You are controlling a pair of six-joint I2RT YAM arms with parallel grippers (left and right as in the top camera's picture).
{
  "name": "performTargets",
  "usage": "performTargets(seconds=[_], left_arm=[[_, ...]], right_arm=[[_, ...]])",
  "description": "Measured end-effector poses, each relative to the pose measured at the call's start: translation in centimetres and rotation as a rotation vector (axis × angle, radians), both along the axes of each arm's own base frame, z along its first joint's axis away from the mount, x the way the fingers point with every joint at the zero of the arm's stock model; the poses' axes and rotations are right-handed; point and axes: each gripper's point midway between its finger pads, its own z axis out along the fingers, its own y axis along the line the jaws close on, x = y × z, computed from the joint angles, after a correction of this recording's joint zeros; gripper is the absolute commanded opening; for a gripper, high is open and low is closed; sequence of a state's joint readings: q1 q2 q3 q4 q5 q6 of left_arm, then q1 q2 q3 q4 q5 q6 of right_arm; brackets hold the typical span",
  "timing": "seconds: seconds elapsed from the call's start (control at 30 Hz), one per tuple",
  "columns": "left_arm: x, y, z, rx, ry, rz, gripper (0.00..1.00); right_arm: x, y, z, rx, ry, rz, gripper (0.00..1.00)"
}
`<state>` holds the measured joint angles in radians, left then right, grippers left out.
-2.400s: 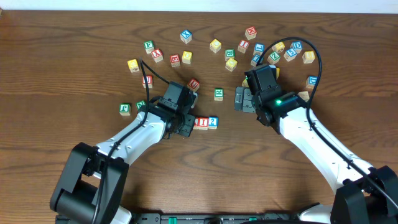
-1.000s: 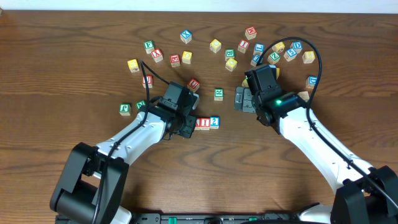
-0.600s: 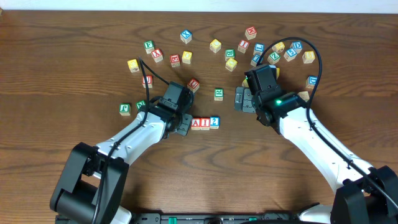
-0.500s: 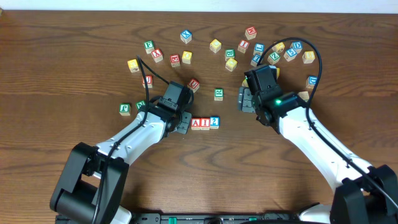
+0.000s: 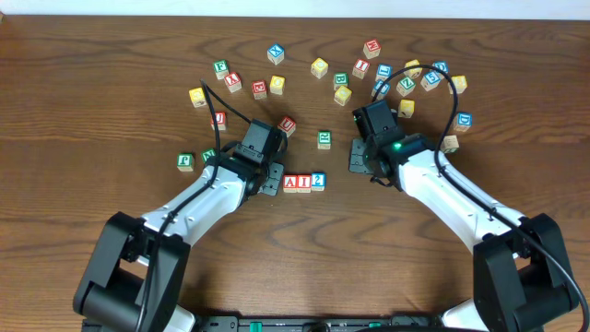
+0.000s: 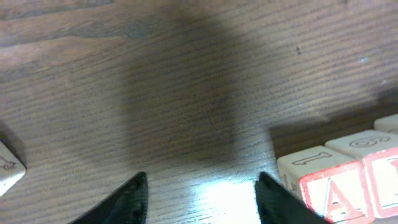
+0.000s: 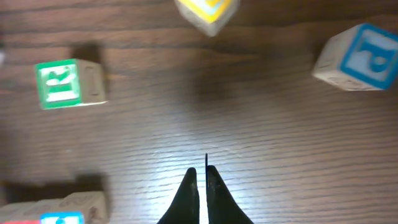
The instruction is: Spell out AI2
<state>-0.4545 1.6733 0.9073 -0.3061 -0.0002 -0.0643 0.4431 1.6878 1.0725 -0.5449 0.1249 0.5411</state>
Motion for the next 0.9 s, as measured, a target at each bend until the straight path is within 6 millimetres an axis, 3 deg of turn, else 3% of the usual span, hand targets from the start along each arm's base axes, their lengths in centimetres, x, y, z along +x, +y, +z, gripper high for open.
performTargets(seconds=[0.3, 0.7, 0.9], left_arm=[[0.2, -0.1, 1.0, -0.013, -0.025, 0.002, 0.84], [0.6, -0.1, 2.7, -0.04, -0.068, 0.017, 0.85], [1.3, 2.4, 2.7, -0.046, -0.055, 0.115, 0.85]], right_arm=[[-0.7, 2.6, 0.1, 0.033, -0.004, 0.057, 0.01], [-1.4, 3.4, -3.4, 0.018, 0.076, 0.066, 0.01], [-1.3, 3.6, -3.4, 0.029, 0.073, 0.069, 0.01]])
